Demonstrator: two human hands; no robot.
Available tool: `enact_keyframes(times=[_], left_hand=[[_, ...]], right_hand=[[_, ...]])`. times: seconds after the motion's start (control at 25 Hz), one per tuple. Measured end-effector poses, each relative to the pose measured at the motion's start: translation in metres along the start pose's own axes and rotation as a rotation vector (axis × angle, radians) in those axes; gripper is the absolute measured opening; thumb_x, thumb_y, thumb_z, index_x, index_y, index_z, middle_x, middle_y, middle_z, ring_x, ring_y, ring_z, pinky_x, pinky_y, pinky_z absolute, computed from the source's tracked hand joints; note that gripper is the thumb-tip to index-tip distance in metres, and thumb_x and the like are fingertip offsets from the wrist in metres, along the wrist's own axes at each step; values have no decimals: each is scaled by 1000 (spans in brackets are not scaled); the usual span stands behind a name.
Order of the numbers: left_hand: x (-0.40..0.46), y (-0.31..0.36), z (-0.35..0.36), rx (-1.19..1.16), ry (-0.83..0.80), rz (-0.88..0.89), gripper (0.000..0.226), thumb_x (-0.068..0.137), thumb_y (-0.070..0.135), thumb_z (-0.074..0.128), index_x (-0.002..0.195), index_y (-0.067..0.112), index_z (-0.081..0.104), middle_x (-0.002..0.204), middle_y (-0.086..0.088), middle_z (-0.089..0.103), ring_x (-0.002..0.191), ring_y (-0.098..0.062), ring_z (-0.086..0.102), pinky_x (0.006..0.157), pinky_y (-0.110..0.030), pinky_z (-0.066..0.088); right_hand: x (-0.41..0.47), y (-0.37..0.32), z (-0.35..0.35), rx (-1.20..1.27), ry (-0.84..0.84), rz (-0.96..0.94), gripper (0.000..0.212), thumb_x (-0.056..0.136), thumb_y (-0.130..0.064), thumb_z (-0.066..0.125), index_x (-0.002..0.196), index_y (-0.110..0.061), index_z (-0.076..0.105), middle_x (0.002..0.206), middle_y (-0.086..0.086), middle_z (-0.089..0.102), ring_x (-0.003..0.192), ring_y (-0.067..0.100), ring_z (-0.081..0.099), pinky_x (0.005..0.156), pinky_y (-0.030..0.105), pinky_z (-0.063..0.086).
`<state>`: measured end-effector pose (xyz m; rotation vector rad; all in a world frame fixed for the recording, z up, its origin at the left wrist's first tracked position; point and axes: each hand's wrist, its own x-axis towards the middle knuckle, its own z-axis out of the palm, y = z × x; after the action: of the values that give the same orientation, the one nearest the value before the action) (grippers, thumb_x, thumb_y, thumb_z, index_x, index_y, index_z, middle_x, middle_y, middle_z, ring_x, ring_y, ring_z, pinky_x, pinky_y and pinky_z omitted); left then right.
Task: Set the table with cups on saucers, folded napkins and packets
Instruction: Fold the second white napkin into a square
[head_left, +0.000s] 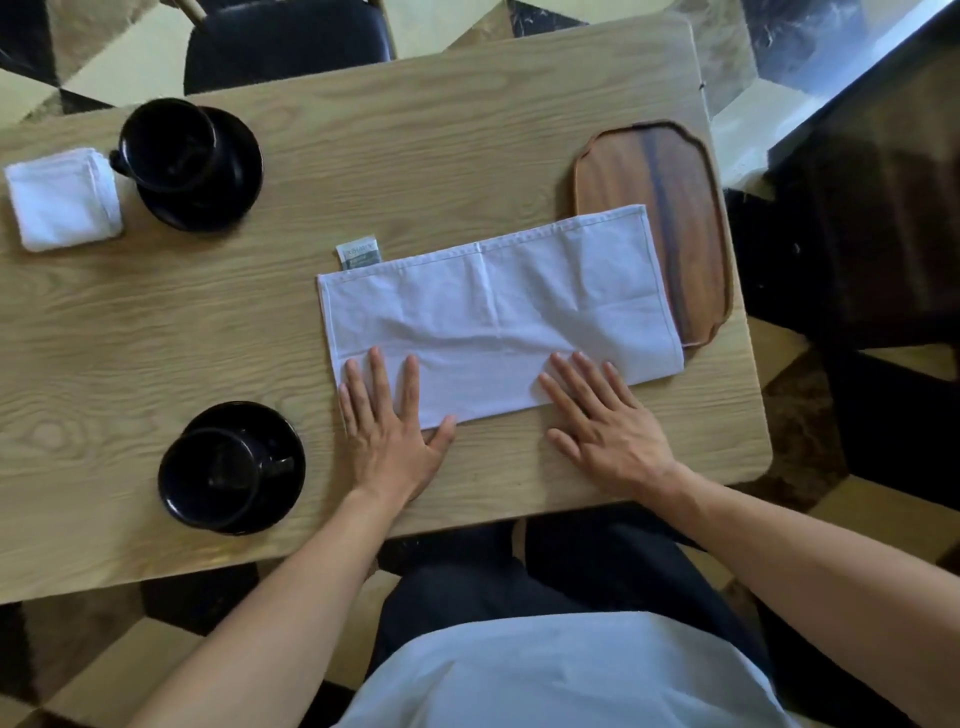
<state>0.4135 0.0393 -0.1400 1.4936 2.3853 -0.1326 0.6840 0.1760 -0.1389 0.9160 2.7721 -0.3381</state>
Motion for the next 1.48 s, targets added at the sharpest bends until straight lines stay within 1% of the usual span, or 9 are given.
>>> enact_keyframes(times=[0.28,0.4,0.52,0.64,0.8,0.92,1.04,1.2,1.48], left_hand=[[-2,1,-16,-31,-33,-2,92,88,74,24,162,22,7,169,-17,-6,154,-43,-12,124,-57,-1],[-1,7,-27,-83,-68,-64,87,90,71,31,160,22,19,169,-16,2,155,-39,-5,124,-54,3],[13,25,-43,-136,36,-82,67,90,52,46,141,8,48,152,-23,36,142,-44,30,119,-56,22],[37,68,-61,-118,127,166,39,90,26,59,124,6,61,121,-18,57,111,-41,54,97,-52,43],[67,159,-79,-154,75,767,34,84,10,63,118,8,68,89,-14,62,81,-38,61,68,-44,47],[77,218,-90,-171,-235,957,54,89,6,56,140,22,55,96,-12,69,76,-33,64,57,-36,44],[95,252,-97,11,-477,933,38,91,11,50,128,23,47,86,-6,62,83,-33,64,57,-34,39],[129,269,-120,240,-562,960,4,92,19,50,96,19,50,71,5,45,79,-27,53,53,-31,29],[214,245,-177,356,-413,937,20,83,9,55,99,13,67,93,-14,66,92,-37,59,68,-34,42]], right_hand=[[-66,50,-19,91,-40,285,65,108,-48,30,162,-14,14,171,4,6,158,18,-3,127,42,4],[-72,51,-32,301,71,437,54,104,-37,49,151,-11,41,161,9,29,150,27,26,123,45,25],[-55,45,-46,473,229,697,44,100,-37,53,136,-13,51,133,11,50,121,28,50,103,46,46],[-31,42,-57,531,266,912,46,98,-43,55,131,-12,54,117,8,56,109,24,51,94,41,47],[-14,39,-56,653,239,1057,39,95,-43,62,117,-12,60,116,7,53,110,24,49,94,39,46],[-11,43,-53,750,284,1070,19,92,-28,67,102,-13,63,108,6,56,105,24,53,89,34,46],[-21,43,-56,952,383,1072,9,90,-26,70,86,-21,64,87,-4,64,82,12,61,66,19,43],[-30,30,-66,1107,466,1016,21,89,-38,73,76,-26,61,70,-9,65,65,5,60,56,17,43],[-24,2,-78,1049,513,822,18,87,-19,75,79,-23,60,69,-11,61,62,7,58,57,13,43]])
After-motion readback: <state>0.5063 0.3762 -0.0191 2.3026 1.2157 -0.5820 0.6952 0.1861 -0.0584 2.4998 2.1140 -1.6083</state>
